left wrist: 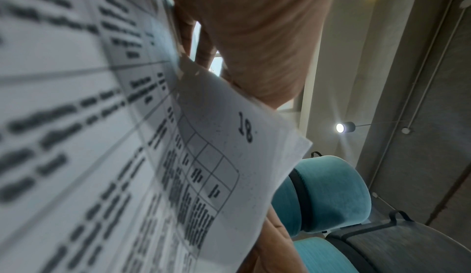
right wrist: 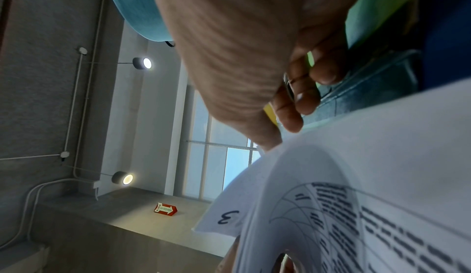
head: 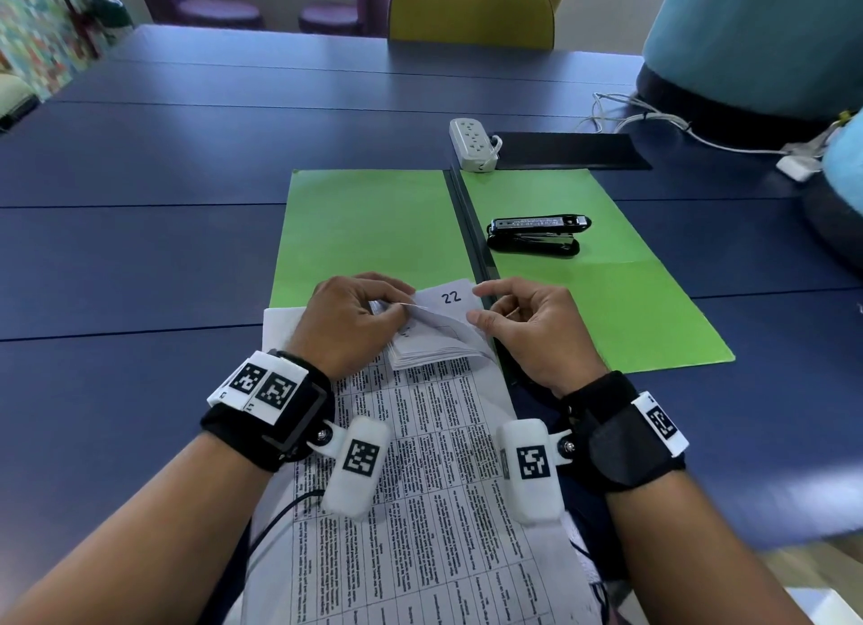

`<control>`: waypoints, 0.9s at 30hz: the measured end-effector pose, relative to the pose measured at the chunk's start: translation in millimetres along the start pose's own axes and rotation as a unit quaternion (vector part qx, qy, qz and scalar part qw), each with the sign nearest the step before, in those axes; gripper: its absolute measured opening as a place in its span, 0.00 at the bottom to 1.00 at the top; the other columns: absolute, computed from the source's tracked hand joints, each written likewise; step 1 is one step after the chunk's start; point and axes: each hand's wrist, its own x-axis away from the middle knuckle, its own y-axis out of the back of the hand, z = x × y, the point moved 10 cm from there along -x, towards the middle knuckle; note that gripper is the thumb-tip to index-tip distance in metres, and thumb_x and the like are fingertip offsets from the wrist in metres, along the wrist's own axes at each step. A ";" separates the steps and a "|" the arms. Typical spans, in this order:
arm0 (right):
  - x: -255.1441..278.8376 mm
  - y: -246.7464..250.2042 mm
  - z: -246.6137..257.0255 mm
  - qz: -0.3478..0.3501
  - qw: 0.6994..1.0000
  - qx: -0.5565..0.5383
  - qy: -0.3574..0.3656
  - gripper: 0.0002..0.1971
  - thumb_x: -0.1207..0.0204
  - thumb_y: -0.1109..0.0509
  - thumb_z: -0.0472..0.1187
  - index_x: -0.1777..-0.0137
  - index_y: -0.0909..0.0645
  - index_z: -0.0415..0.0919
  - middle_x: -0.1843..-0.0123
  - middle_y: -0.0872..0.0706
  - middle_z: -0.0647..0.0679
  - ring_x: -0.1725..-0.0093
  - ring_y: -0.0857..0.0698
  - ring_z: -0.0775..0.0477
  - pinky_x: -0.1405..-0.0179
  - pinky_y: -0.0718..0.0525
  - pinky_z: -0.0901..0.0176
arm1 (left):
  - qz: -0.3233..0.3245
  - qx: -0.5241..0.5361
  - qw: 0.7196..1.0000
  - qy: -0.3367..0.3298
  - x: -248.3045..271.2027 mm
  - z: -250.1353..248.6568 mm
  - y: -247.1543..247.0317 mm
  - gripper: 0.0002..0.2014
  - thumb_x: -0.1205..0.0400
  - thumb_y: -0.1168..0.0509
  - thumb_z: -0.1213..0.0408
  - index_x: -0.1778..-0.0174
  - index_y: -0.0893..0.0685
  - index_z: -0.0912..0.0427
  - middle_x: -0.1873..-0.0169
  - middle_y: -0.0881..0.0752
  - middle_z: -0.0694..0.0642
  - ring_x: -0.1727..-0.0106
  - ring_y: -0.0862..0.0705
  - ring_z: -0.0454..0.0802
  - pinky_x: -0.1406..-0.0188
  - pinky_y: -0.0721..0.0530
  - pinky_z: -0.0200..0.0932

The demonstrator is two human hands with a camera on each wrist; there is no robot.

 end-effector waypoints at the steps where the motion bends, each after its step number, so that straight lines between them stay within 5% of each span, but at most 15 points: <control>1: 0.2 0.1 0.5 -0.002 1.000 0.000 -0.001 0.09 0.29 0.19 0.36 0.53 0.11 0.49 0.66 0.21 0.46 0.69 0.27 0.50 0.70 0.25 0.64 | 0.001 -0.001 1.000 0.000 -0.2 0.5 0.0 0.12 0.22 0.29 0.70 0.63 0.06 0.48 0.52 0.09 0.36 0.57 0.15 0.27 0.55 0.22 0.25; 8: 1.7 2.0 0.9 -0.009 1.000 -0.006 -0.012 0.10 0.28 0.19 0.35 0.51 0.10 0.49 0.65 0.20 0.47 0.69 0.28 0.54 0.70 0.25 0.68 | 0.005 0.004 1.000 0.005 -0.6 2.4 -0.2 0.10 0.22 0.29 0.70 0.59 0.04 0.51 0.49 0.09 0.36 0.47 0.12 0.32 0.41 0.17 0.35; 20: 0.3 3.9 -5.5 -0.020 1.000 0.000 -0.024 0.10 0.29 0.18 0.38 0.48 0.09 0.47 0.64 0.19 0.49 0.69 0.28 0.57 0.68 0.24 0.69 | 0.006 -0.002 1.000 0.006 -0.4 2.0 -0.7 0.11 0.21 0.29 0.69 0.61 0.06 0.47 0.50 0.09 0.34 0.48 0.13 0.29 0.50 0.21 0.23; 27: -0.3 1.2 -6.4 -0.005 1.000 0.013 -0.019 0.06 0.30 0.18 0.39 0.56 0.10 0.51 0.67 0.18 0.51 0.70 0.26 0.57 0.68 0.23 0.68 | 0.013 -0.010 1.000 0.006 -0.8 2.6 -1.9 0.11 0.21 0.30 0.70 0.60 0.05 0.51 0.49 0.09 0.35 0.49 0.14 0.28 0.53 0.23 0.20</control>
